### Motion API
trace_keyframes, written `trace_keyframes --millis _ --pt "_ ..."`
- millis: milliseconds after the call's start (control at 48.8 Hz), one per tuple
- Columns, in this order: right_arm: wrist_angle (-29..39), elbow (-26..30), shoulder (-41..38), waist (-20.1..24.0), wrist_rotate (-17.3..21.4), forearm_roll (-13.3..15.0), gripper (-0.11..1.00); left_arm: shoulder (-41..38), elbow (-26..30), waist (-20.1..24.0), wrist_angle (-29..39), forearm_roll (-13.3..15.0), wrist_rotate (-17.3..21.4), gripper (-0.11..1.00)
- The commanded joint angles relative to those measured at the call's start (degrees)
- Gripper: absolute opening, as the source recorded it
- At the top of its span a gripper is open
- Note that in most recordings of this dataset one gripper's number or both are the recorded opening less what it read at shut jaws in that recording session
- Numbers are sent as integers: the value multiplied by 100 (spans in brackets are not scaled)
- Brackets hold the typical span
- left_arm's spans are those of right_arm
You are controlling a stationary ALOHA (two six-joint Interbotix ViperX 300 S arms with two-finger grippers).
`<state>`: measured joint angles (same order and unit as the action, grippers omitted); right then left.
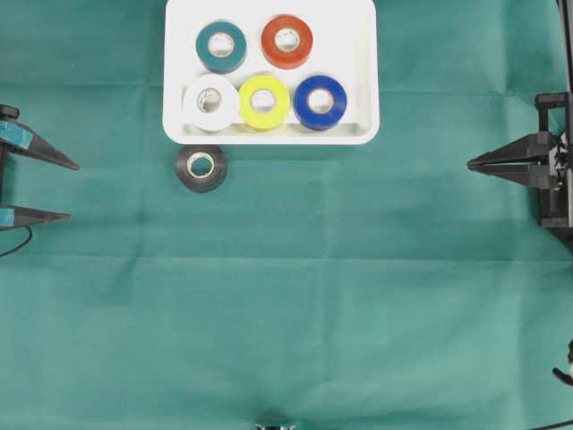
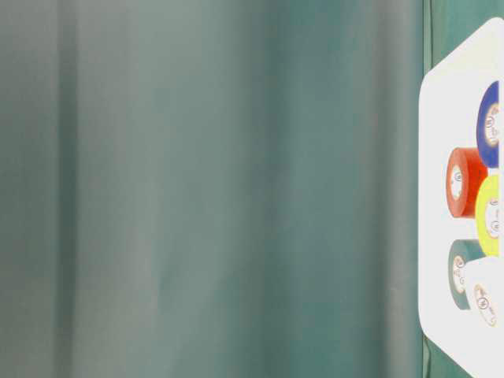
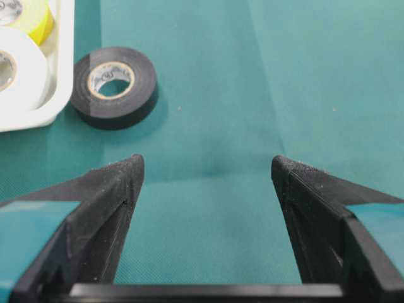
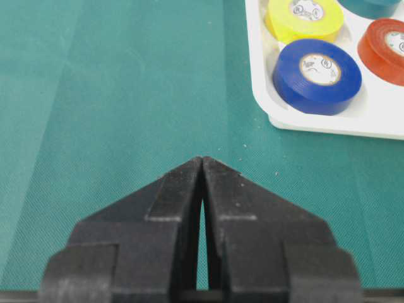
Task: Put the tape into the white case with the left arm.
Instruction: 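Move the open left gripper over the black tape roll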
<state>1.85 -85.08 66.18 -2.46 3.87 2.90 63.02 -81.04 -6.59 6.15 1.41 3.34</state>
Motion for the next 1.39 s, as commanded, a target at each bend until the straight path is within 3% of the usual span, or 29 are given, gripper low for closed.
trace_keyframes --millis 0,205,533,944,1374 --pt "-62 70 -26 -9 9 9 -10 -193 158 123 -44 9 -9 80" --pt "-53 70 -26 0 9 0 -10 -861 448 510 -62 9 0 80" --pt "-62 70 -26 -9 9 9 -10 -2689 1310 519 -571 0 35 80" --pt "-62 70 -18 -9 0 9 -10 -4922 2593 554 -562 -9 53 80" --pt "-62 62 -18 0 9 0 -10 -5616 3041 905 -492 -9 44 80"
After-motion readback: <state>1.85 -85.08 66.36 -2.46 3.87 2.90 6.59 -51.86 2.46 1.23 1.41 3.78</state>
